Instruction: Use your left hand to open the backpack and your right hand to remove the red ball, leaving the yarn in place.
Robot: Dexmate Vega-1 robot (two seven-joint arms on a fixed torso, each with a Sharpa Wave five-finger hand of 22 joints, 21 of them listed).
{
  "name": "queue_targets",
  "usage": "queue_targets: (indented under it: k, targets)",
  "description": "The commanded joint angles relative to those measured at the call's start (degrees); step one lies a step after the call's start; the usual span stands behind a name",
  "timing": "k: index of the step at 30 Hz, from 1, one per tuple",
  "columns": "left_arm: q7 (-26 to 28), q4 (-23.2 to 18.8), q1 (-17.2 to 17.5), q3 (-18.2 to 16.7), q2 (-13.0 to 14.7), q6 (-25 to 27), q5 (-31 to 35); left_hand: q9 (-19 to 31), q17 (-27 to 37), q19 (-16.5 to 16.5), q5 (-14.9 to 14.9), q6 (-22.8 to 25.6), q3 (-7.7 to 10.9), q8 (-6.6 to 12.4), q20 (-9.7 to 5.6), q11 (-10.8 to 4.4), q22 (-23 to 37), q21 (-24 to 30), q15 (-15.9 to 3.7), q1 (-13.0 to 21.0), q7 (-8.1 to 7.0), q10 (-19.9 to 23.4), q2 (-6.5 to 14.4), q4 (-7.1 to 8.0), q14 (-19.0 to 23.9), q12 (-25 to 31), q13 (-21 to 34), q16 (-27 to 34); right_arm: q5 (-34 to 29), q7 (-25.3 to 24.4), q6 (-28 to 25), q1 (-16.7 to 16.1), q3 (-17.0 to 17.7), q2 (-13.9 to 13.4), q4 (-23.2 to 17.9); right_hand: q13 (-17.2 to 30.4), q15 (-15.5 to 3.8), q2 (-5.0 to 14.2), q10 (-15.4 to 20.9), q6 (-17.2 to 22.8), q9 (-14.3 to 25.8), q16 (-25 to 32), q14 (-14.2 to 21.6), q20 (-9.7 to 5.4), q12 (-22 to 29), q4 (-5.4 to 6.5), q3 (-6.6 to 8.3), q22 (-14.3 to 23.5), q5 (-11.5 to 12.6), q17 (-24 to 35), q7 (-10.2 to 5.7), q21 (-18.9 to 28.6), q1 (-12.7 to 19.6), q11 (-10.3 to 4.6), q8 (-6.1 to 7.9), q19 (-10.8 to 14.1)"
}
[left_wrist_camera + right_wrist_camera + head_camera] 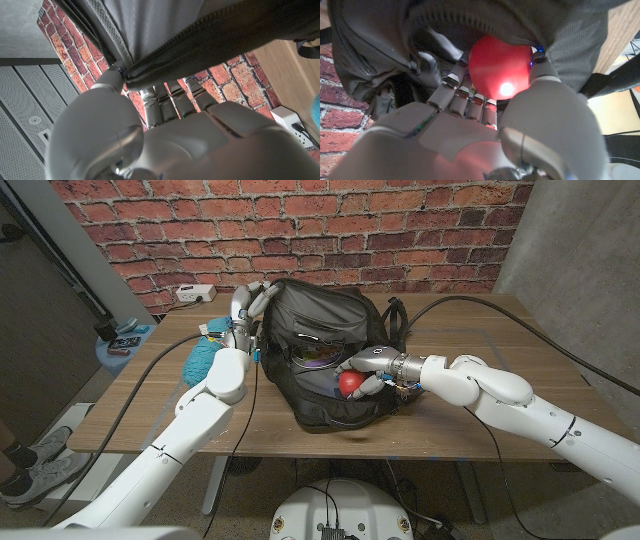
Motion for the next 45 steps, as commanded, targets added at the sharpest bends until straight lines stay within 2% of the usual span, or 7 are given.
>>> queue_targets:
  k: [1, 22, 39, 45]
  targets:
    - [-0.36, 0.5, 0.21, -0.33, 0.07, -0.48, -0.59, 0.19, 0.12, 0.06, -0.12, -0.23, -0.1, 0.14, 0.09, -0.26, 0.21, 0.45, 0.08, 1.79, 0.1, 0.38, 2.43, -0.17, -0.25, -0.08, 0.06, 0.08, 0.51, -1.01, -0.51, -0.4, 0.57, 0.49, -1.3, 0.23, -8.52, 0.44, 1.21, 0.88, 0.1, 0.38, 0.48, -3.27, 0.46, 0.01, -0.31, 0.23, 0.24, 0.3, 0.02, 0.28, 0.17, -0.53, 0.29, 0.49]
    - [-0.12, 1.16, 0.17, -0.17, -0.36, -1.4, -0.55, 0.02, 0.04, 0.08, -0.35, -0.22, -0.12, 0.31, 0.2, -0.13, 0.22, 0.51, -0.05, 1.81, 0.1, 0.48, 2.37, -0.19, -0.21, -0.18, -0.11, 0.03, 2.42, 0.14, -0.62, -0.26, 1.7, 0.1, -3.64, 0.57, -8.31, 0.57, 1.0, 0.89, 0.12, 0.49, 0.3, -3.25, 0.72, 0.1, -0.63, 0.25, 0.15, 0.65, 0.01, 0.28, 0.32, -0.5, -0.12, 0.58]
    - [-0.02, 1.91, -0.64, 0.59, -0.98, -1.65, -0.08, -0.08, 0.07, 0.03, -0.56, -0.33, -0.16, 0.44, 0.3, -0.01, 0.22, 0.54, 0.11, 1.81, 0.13, 0.44, 2.47, -0.15, -0.26, -0.21, -0.09, 0.03, 6.01, 0.35, -3.14, -3.06, 4.4, -2.09, -6.59, 0.85, -8.24, 0.76, 0.85, 1.0, 0.15, 0.56, 0.16, -3.2, 0.92, 0.14, -0.89, 0.26, 0.05, 0.89, 0.08, 0.28, 0.52, -0.4, -0.43, 0.68]
    - [0.02, 1.92, -0.9, 0.68, -1.02, -1.52, 0.09, -0.15, 0.02, 0.01, -0.59, -0.25, -0.12, 0.49, 0.24, -0.09, 0.22, 0.54, 0.08, 1.84, 0.17, 0.38, 2.45, -0.19, -0.23, -0.24, -0.08, 0.01, 7.66, -0.13, -4.61, -5.2, 6.46, -3.98, -8.73, 0.92, -8.2, 0.76, 0.89, 1.11, 0.16, 0.58, 0.19, -3.19, 1.01, 0.05, -0.91, 0.26, 0.05, 0.91, 0.15, 0.28, 0.74, -0.38, -0.48, 0.69]
